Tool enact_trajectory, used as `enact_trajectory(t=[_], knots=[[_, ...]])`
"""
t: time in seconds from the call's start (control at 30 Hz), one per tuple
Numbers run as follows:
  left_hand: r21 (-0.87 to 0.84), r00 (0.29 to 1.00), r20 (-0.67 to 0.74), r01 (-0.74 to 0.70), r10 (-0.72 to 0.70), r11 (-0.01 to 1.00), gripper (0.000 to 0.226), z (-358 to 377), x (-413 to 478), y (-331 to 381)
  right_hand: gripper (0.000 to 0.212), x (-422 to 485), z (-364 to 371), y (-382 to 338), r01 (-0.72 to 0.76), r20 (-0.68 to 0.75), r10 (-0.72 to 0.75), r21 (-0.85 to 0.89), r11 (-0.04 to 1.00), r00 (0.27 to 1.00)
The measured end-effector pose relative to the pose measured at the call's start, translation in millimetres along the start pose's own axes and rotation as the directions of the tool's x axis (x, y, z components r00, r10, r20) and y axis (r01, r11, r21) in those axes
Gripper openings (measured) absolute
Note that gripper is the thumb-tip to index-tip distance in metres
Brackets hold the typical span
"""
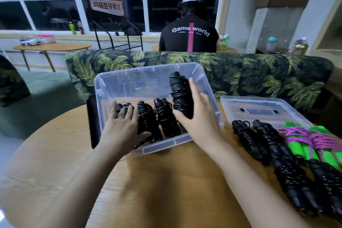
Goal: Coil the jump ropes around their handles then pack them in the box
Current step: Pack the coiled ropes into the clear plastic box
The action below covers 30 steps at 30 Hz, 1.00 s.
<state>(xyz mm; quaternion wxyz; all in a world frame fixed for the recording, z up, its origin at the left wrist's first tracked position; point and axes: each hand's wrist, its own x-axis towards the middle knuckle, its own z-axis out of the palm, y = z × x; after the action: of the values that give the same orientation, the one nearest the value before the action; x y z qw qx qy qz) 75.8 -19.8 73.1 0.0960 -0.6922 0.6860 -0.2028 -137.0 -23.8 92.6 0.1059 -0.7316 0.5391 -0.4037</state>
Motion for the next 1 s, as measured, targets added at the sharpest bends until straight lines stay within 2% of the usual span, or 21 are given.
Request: enact_trajectory(t=[0.13,0.23,0.3,0.4,0.53,0.63,0.73,0.8,0.87,0.93,1.0], knots=[[-0.061,0.999,-0.009,0.035,-0.036,0.998,0.1,-1.3,0.4,1.0,0.092,25.2,44.7,-13.7,-0.054,0.213,0.049,0.02,0.998,0.976],[-0.072,1.0,0.0,0.029,-0.029,0.997,0.102,-1.9,-2.1,2.1,0.09,39.7,68.0,-20.6,-0.12,0.301,0.107,0.024,0.992,0.948],[-0.075,1.0,-0.004,0.025,-0.025,0.997,0.099,-2.0,-3.5,2.8,0.083,44.7,81.1,-24.2,-0.134,0.315,0.101,0.082,0.988,0.944],[-0.1,1.0,-0.006,0.03,-0.03,0.995,0.092,-2.0,-3.6,1.4,0.048,44.4,95.1,-24.3,-0.193,0.345,0.123,0.174,0.966,0.93],[-0.157,0.997,-0.031,0.067,-0.073,0.985,0.089,-2.5,-0.3,0.9,0.058,42.5,97.9,-18.1,-0.217,0.299,0.165,0.149,0.965,0.94],[-0.268,0.99,-0.073,0.097,-0.12,0.959,0.087,-5.2,4.6,2.6,0.059,43.5,95.8,-19.7,-0.196,0.275,0.151,0.141,0.971,0.949],[-0.305,0.996,-0.078,0.027,-0.054,0.952,0.076,-5.0,10.9,4.9,0.053,43.1,89.9,-19.4,-0.183,0.279,0.123,0.198,0.963,0.952],[-0.292,0.996,-0.073,0.022,-0.045,0.956,0.073,-2.3,15.8,6.9,0.049,37.9,77.1,-14.2,-0.148,0.266,0.105,0.148,0.978,0.958],[-0.281,0.996,-0.063,0.037,-0.057,0.959,0.076,-0.1,22.4,7.1,0.049,25.2,58.6,-3.8,-0.045,0.237,0.06,-0.071,0.996,0.97],[-0.292,0.997,-0.05,0.038,-0.055,0.956,0.08,-0.8,30.9,5.5,0.062,7.7,43.5,10.3,0.111,0.236,-0.045,-0.273,0.956,0.971],[-0.278,0.999,-0.051,-0.002,-0.013,0.961,0.082,-5.2,41.0,4.2,0.078,-3.2,39.9,25.6,0.264,0.226,-0.196,-0.324,0.909,0.954]])
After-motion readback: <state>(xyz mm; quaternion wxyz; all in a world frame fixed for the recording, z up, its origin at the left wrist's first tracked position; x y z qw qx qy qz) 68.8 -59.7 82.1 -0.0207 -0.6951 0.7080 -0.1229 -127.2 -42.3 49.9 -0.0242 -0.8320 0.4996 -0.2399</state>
